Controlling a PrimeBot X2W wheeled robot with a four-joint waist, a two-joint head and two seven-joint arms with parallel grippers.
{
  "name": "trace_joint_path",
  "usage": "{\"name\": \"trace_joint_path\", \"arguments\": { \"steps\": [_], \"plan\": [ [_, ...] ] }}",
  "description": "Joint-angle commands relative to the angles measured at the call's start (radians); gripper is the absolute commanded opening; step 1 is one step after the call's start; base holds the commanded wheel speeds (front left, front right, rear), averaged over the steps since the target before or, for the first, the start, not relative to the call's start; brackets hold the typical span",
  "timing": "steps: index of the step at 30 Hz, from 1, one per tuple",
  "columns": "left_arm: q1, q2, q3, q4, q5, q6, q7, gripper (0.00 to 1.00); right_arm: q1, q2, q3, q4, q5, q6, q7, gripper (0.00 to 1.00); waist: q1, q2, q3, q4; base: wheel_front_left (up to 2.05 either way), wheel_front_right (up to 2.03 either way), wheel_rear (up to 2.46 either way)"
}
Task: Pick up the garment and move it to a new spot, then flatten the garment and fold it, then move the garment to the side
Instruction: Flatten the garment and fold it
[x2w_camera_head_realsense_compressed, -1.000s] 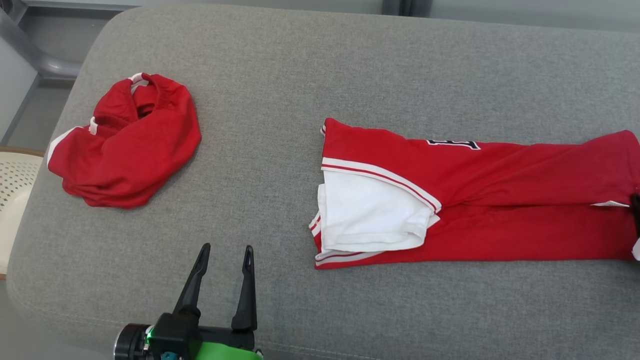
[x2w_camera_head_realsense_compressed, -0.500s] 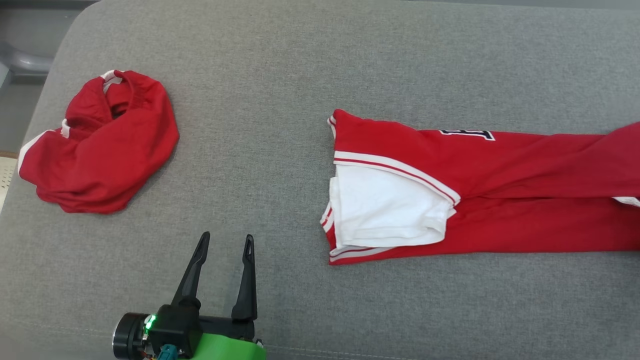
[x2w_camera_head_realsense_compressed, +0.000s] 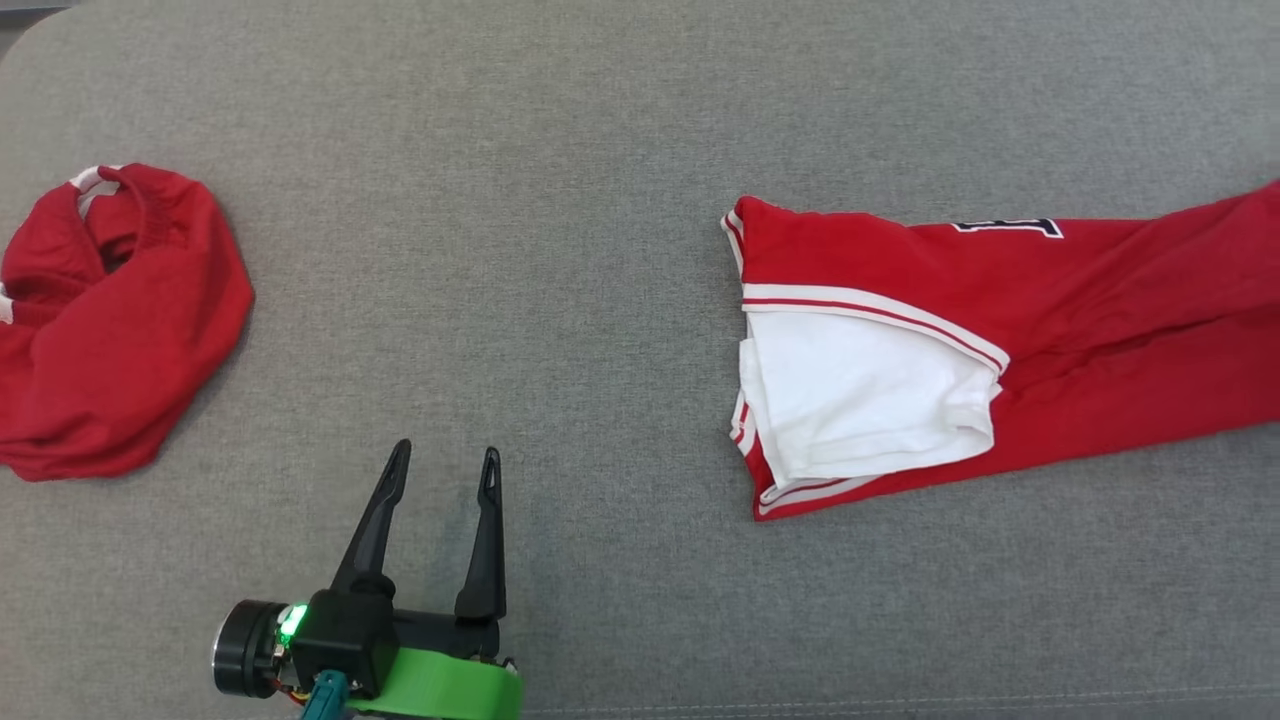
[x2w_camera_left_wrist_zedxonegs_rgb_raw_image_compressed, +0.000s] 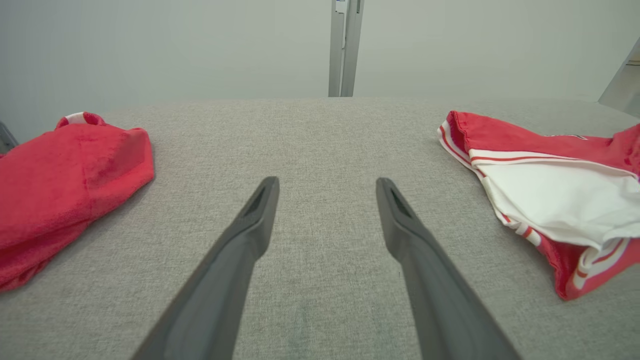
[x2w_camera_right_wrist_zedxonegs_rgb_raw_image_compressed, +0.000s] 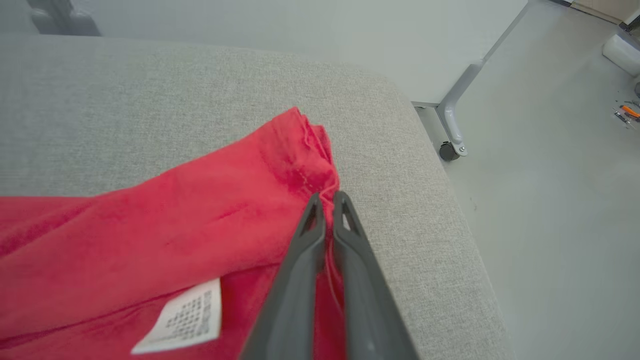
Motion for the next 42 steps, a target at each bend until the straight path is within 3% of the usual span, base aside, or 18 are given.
{"name": "trace_joint_path", "arguments": {
  "steps": [1, 10, 17, 23, 31, 41, 42],
  "plan": [
    [-0.014, 0.001, 0.003, -0.002, 0.003, 0.000, 0.000, 1.00, -0.007, 0.004, -0.009, -0.034, -0.002, -0.002, -0.004, 0.00, -0.0001, -0.0001, -0.004, -0.020, 0.00, 0.00, 0.00],
    [0.002, 0.001, -0.003, 0.007, -0.008, 0.005, 0.000, 1.00, 0.133, 0.115, -0.122, -0.424, -0.034, -0.002, 0.112, 0.00, -0.0001, -0.0001, -0.044, -0.024, 0.00, 0.00, 0.00],
    [0.010, 0.001, -0.017, 0.010, -0.023, 0.007, 0.000, 1.00, 0.302, 0.292, -0.238, -0.756, -0.155, -0.002, 0.243, 0.00, -0.0001, -0.0001, -0.063, 0.017, 0.00, 0.00, 0.00],
    [0.010, 0.001, -0.031, 0.016, -0.031, 0.006, 0.000, 1.00, 0.383, 0.442, -0.232, -0.946, -0.230, -0.002, 0.328, 0.00, -0.0001, -0.0001, -0.066, 0.048, 0.00, 0.00, 0.00],
    [0.001, 0.001, -0.051, 0.022, -0.037, 0.011, 0.000, 1.00, 0.400, 0.577, -0.153, -0.962, -0.267, -0.002, 0.352, 0.00, -0.0001, -0.0001, -0.067, 0.073, 0.00, 0.00, 0.00],
    [-0.007, 0.001, -0.062, 0.033, -0.038, 0.007, 0.000, 1.00, 0.401, 0.636, -0.074, -0.883, -0.246, -0.001, 0.342, 0.00, -0.0001, -0.0001, -0.064, 0.092, 0.00, 0.00, 0.00],
    [-0.008, 0.001, -0.063, 0.033, -0.039, 0.008, 0.000, 1.00, 0.399, 0.642, -0.068, -0.878, -0.237, -0.001, 0.339, 0.25, -0.0001, -0.0001, -0.064, 0.092, 0.00, 0.00, 0.00]
  ]
}}
